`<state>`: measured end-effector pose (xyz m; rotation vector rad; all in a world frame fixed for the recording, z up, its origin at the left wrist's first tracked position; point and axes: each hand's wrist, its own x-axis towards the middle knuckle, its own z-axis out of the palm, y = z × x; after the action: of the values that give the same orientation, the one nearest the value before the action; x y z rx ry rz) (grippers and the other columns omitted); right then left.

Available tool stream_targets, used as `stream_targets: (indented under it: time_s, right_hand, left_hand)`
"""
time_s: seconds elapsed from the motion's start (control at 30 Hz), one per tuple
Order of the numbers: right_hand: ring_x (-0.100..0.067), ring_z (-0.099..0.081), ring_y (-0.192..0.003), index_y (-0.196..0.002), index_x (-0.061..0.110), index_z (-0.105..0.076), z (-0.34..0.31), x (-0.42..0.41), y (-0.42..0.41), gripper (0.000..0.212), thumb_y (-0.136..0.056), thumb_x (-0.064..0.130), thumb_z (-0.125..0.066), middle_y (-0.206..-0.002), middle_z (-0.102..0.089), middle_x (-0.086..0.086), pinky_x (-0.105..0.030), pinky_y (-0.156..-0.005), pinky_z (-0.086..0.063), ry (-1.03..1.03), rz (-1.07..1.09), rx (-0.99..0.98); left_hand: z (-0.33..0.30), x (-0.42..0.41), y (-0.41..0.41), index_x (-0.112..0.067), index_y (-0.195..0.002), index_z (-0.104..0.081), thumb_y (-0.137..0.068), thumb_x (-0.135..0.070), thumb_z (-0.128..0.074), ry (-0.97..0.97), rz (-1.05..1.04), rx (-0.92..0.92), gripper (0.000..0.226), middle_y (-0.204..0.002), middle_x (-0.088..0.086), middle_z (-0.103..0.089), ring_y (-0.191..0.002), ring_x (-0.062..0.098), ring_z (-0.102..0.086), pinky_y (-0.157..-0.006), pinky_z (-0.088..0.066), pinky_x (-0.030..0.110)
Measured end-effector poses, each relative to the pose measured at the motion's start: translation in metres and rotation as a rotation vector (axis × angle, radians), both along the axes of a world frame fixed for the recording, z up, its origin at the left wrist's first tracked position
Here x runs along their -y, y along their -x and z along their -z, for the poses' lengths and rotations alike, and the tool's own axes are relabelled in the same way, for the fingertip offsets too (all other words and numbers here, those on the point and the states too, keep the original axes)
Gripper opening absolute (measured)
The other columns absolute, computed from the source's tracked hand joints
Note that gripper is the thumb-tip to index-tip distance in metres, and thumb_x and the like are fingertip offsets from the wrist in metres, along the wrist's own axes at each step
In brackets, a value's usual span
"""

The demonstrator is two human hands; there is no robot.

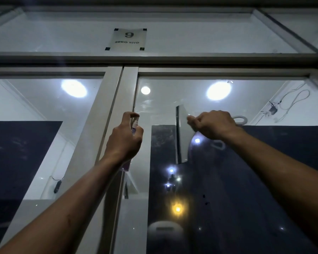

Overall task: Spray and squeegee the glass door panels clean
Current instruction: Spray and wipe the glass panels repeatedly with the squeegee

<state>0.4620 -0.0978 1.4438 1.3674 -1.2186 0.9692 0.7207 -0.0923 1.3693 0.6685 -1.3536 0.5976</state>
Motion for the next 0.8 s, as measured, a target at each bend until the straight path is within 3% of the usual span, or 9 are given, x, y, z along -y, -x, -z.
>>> stream_targets:
  time_s: [0.1,0.23,0.4,0.57,0.8]
  right_hand:
    - [-0.031,-0.062,-0.112,-0.119,0.026,-0.068,-0.006,0.002,-0.05,0.067,-0.099,0.065,-0.018,-0.119,-0.069,-0.009,-0.036,-0.082,-0.041,0.012,-0.013,-0.093]
    - [-0.028,-0.063,-0.099,-0.116,0.024,-0.069,-0.011,0.007,-0.086,0.067,-0.1,0.064,-0.017,-0.108,-0.07,-0.008,-0.034,-0.073,-0.037,-0.022,-0.023,-0.195]
    - [-0.032,-0.06,-0.114,-0.119,0.023,-0.067,-0.02,-0.003,0.009,0.071,-0.097,0.069,-0.018,-0.122,-0.067,-0.012,-0.037,-0.088,-0.042,-0.093,0.062,-0.014]
    - [-0.031,-0.061,-0.101,-0.105,0.028,-0.069,-0.014,-0.011,0.068,0.069,-0.096,0.072,-0.017,-0.111,-0.069,-0.01,-0.035,-0.077,-0.037,-0.066,0.085,0.102]
    - [-0.025,-0.061,-0.091,-0.103,0.025,-0.069,-0.021,0.0,-0.072,0.06,-0.098,0.067,-0.026,-0.098,-0.068,-0.005,-0.034,-0.073,-0.037,-0.089,-0.054,-0.09]
  left_hand:
    - [0.001,-0.005,0.009,-0.031,-0.128,-0.041,-0.098,-0.025,-0.047,-0.02,0.02,-0.015,0.031,-0.091,0.01,-0.064,-0.073,0.034,-0.066,-0.068,-0.059,0.054]
    - [0.004,-0.011,0.016,-0.031,-0.129,-0.039,-0.099,-0.027,-0.048,-0.046,0.017,-0.005,0.032,-0.087,0.005,-0.061,-0.073,0.033,-0.066,-0.068,-0.059,0.057]
    - [0.007,-0.019,0.016,-0.029,-0.132,-0.041,-0.099,-0.025,-0.047,-0.046,-0.009,0.0,0.033,-0.095,0.011,-0.064,-0.074,0.033,-0.066,-0.069,-0.06,0.053]
    - [0.008,-0.028,0.019,-0.026,-0.136,-0.04,-0.101,-0.024,-0.047,-0.063,-0.046,0.007,0.036,-0.1,0.013,-0.064,-0.074,0.032,-0.065,-0.072,-0.06,0.052]
    - [0.008,-0.041,0.011,-0.024,-0.137,-0.042,-0.101,-0.024,-0.048,-0.056,-0.101,0.02,0.036,-0.106,0.008,-0.063,-0.087,0.031,-0.064,-0.081,-0.056,0.047]
